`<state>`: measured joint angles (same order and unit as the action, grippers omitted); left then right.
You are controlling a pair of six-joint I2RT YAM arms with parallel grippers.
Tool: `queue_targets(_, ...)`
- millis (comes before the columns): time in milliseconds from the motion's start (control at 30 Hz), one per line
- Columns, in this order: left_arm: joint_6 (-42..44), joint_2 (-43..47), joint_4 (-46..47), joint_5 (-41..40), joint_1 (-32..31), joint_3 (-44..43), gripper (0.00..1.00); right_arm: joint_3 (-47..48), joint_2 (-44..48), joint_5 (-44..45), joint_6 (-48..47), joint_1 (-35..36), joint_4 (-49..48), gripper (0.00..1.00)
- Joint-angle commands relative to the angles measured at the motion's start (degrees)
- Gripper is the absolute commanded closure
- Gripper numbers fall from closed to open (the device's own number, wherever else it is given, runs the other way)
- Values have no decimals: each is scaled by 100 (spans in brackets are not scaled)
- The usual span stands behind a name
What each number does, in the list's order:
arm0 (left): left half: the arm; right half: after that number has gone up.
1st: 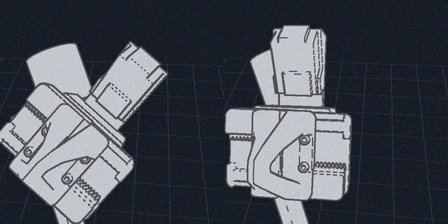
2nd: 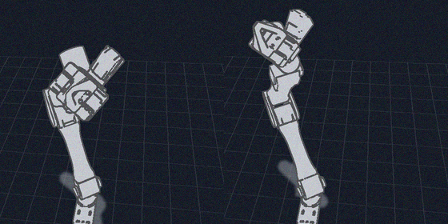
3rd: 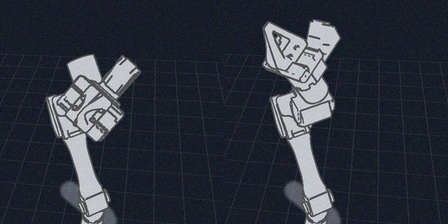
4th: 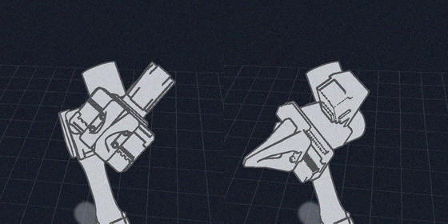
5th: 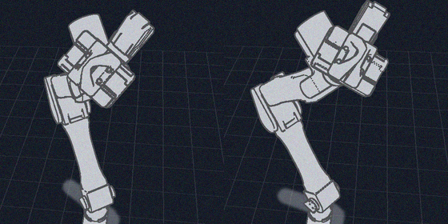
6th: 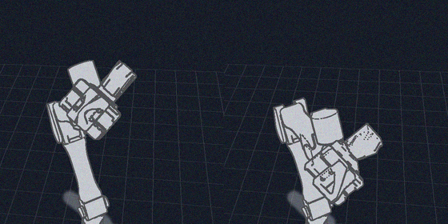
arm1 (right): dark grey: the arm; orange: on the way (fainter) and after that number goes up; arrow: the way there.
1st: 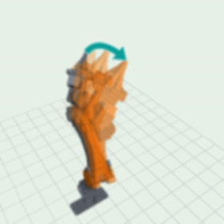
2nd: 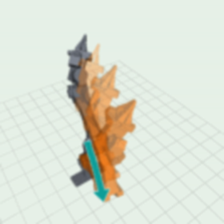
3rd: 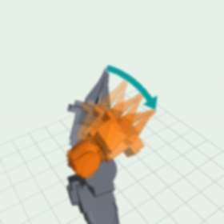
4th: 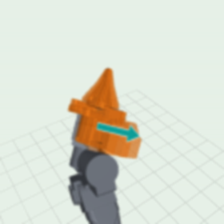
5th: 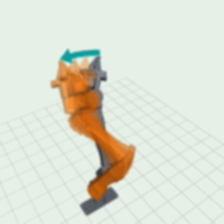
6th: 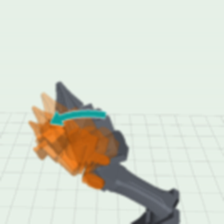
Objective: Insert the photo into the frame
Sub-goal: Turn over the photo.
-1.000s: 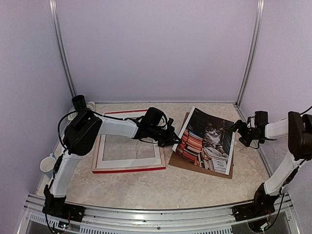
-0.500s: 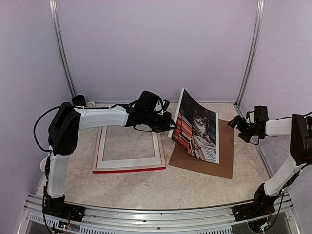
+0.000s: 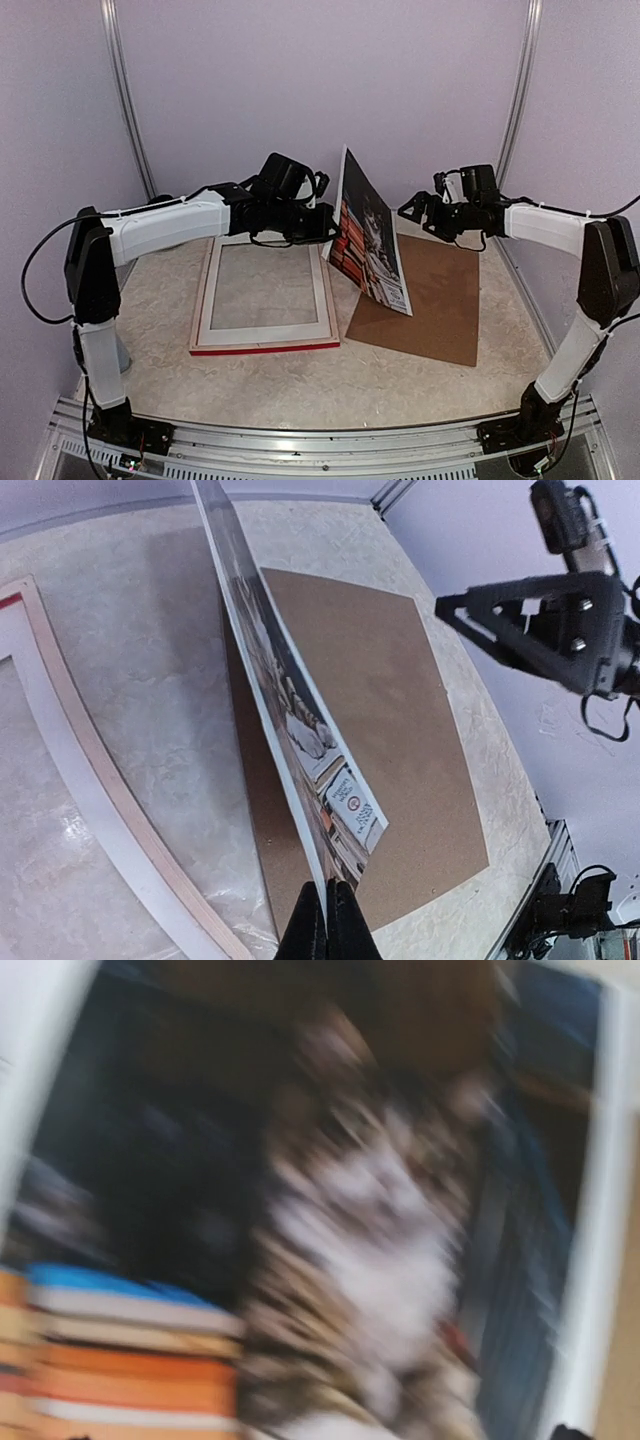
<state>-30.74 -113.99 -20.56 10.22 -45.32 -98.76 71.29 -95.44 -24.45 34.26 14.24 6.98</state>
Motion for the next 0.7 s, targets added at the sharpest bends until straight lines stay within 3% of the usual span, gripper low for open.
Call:
queue_targets(0, 289, 867, -220, -333, 285, 169, 100, 128, -451, 28, -8, 194, 326, 1)
queue_targets(233, 374, 1953, -400, -235, 761, 768, 99, 265, -820, 18, -34, 418, 361, 1)
queue_targets(667, 667, 3187, -1362, -441, 1206, 983, 96, 1259, -1705, -89, -222, 1133, 707, 1)
